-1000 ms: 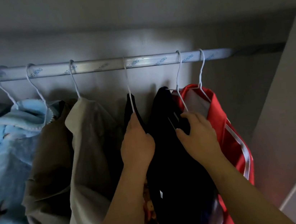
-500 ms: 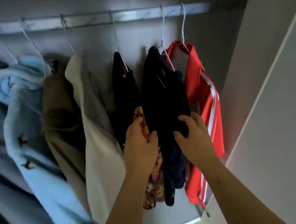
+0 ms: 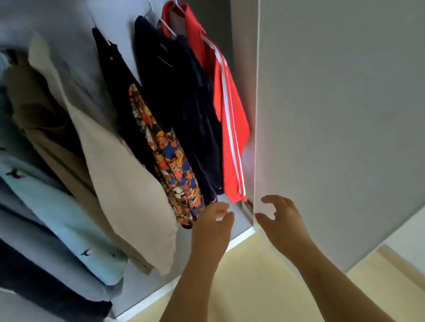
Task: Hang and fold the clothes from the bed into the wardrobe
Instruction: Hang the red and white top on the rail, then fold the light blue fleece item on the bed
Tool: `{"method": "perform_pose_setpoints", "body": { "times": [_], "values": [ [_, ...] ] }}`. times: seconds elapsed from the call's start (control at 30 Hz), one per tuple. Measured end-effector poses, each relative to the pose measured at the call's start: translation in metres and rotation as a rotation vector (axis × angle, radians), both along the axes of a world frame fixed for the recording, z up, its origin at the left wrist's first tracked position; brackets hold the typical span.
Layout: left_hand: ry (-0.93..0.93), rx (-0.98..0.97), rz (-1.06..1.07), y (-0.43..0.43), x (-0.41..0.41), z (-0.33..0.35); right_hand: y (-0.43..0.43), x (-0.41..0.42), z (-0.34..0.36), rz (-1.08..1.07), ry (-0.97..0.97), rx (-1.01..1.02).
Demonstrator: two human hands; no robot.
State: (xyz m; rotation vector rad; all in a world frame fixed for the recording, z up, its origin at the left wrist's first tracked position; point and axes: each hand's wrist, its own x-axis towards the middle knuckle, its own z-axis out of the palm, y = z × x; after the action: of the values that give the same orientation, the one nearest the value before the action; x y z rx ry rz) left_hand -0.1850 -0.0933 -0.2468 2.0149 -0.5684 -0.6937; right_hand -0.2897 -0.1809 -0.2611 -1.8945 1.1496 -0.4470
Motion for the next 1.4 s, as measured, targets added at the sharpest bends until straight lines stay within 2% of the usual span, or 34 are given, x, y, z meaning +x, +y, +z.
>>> {"method": "perform_pose_setpoints", "body": {
  "times": [0.27, 0.53, 0.67, 1.0, 1.23, 1.4],
  "values": [
    [0.083, -0.016, -0.258, 0.015, -0.053, 0.003, 0.047, -0.077, 0.003, -0.316, -0.026, 0.053],
    [0.107, -0.020, -0.494, 0.096, -0.110, -0.016, 0.165, -0.151, -0.012, -0.628, -0.038, 0.161],
    [0.100, 0.054, -0.695, 0.127, -0.161, -0.025, 0.224, -0.203, -0.019, -0.837, -0.064, 0.221],
    [0.052, 0.128, -1.212, 0.206, -0.352, -0.036, 0.378, -0.370, -0.028, -1.280, -0.080, 0.291],
    [0.038, 0.199, -1.545, 0.301, -0.531, -0.055, 0.520, -0.509, -0.043, -1.632, -0.091, 0.323],
    [0.058, 0.237, -1.721, 0.373, -0.627, -0.063, 0.614, -0.579, -0.055, -1.847, -0.153, 0.385]
  ]
}}
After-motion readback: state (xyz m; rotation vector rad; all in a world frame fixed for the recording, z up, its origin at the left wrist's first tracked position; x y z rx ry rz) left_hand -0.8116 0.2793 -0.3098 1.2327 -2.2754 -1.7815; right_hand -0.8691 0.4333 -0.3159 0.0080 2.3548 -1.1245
